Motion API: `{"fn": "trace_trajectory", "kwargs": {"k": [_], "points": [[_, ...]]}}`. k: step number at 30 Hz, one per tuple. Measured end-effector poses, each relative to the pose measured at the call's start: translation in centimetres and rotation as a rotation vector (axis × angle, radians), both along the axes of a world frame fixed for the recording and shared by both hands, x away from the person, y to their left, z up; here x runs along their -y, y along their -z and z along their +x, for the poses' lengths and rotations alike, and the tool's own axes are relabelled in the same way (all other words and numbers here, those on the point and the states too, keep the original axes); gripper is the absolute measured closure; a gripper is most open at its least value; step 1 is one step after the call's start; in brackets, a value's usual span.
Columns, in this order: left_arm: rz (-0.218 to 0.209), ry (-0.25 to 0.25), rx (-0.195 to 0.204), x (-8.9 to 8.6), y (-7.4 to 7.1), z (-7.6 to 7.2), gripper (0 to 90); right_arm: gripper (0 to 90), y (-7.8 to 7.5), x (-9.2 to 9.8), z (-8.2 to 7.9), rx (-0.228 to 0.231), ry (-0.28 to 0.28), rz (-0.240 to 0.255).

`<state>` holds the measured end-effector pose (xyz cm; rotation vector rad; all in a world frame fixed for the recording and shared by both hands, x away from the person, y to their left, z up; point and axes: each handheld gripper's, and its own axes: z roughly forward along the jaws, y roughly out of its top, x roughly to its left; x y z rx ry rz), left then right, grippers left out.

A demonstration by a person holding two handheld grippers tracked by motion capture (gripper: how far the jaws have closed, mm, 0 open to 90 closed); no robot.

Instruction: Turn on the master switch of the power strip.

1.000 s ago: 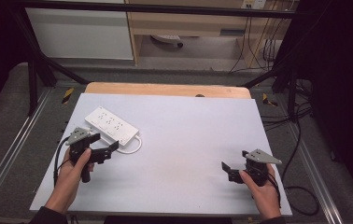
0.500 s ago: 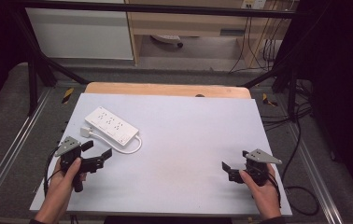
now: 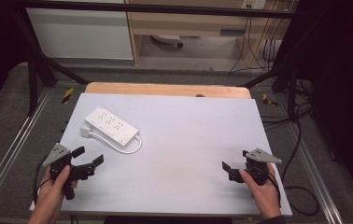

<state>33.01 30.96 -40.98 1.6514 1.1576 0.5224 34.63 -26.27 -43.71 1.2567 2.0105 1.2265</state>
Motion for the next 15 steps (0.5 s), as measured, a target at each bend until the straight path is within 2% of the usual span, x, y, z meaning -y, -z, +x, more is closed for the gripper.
{"fn": "trace_trajectory", "kwargs": {"k": [8,15], "points": [[-0.002,-0.025,0.012,-1.5,0.6,-0.4,11.4,3.6,0.1,0.1,0.0,0.000,0.004,-0.002],[0.012,-0.028,-0.001,-2.1,1.2,-0.7,10.4,3.4,0.1,0.2,0.1,-0.009,0.003,-0.006]]}}
